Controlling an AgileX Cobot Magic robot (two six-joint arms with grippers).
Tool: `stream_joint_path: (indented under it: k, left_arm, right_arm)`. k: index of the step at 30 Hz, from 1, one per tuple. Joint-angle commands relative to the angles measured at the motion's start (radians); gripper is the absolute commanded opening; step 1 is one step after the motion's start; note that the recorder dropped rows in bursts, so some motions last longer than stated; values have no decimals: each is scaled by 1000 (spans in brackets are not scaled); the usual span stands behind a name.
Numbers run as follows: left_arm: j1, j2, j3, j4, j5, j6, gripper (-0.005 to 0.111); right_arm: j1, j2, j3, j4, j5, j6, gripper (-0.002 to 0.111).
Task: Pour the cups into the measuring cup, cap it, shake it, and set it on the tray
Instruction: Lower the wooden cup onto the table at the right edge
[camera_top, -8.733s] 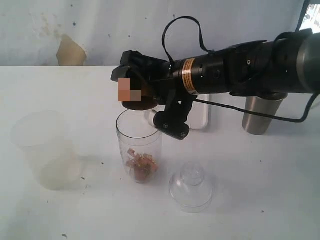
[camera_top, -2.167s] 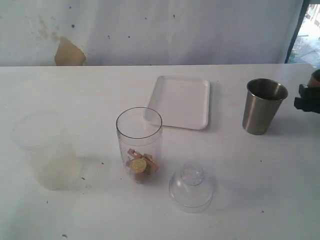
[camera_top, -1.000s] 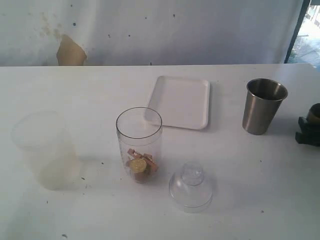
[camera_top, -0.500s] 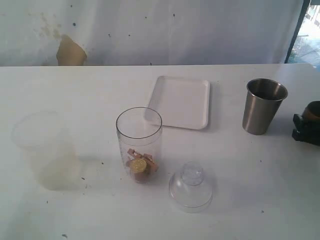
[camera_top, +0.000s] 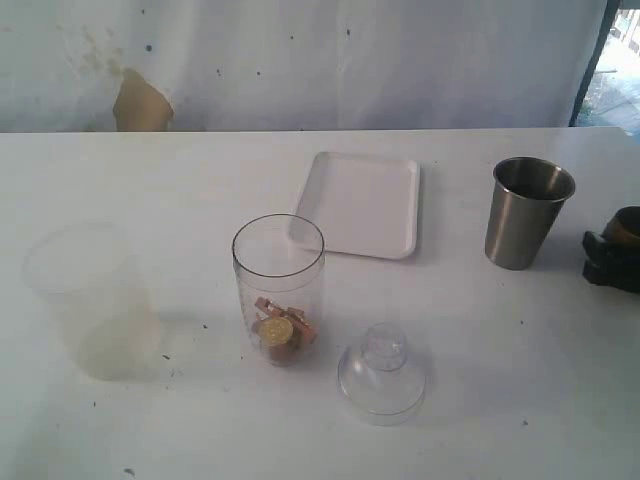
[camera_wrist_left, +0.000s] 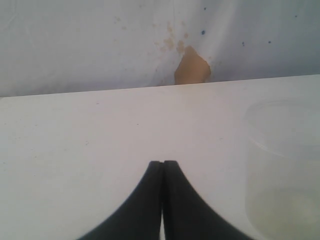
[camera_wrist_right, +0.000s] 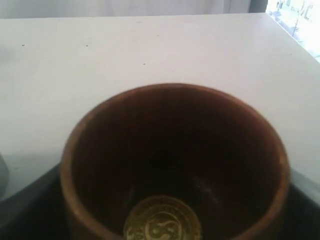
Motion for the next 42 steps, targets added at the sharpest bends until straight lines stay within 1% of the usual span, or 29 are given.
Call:
stream_joint_path:
  k: [1, 3, 5, 9, 12, 25, 32, 35, 37, 41, 42]
  left_arm:
    - [-1, 2, 0, -9, -3, -2, 0]
    - [-1, 2, 0, -9, -3, -2, 0]
    - [-1, 2, 0, -9, -3, -2, 0]
    - [-1, 2, 0, -9, -3, -2, 0]
    - [-1, 2, 0, -9, -3, -2, 0]
    - [-1, 2, 0, -9, -3, -2, 0]
    - [-1, 2, 0, -9, -3, -2, 0]
    - [-1, 2, 0, -9, -3, -2, 0]
    - [-1, 2, 0, -9, -3, -2, 0]
    - [-1, 2, 0, -9, -3, -2, 0]
    - [-1, 2, 0, -9, -3, -2, 0]
  right_arm:
    - [-8, -4, 4, -14, 1, 9, 79]
    - [-8, -11, 4, -16, 3, 9, 82]
    - [-8, -20, 4, -16, 4, 9, 88]
    - [-8, -41, 4, -14, 36, 9, 105]
    - [-8, -66, 4, -16, 80, 9, 105]
    - [-8, -227, 7, -38, 158, 62, 105]
    - [-8, -324, 7, -59, 152, 178, 105]
    - [-8, -386, 7, -149, 152, 194, 105]
    - [-6, -458, 7, -235, 148, 314, 105]
    - [-6, -514, 7, -377, 148, 422, 105]
    - [-1, -534, 7, -454, 149, 509, 105]
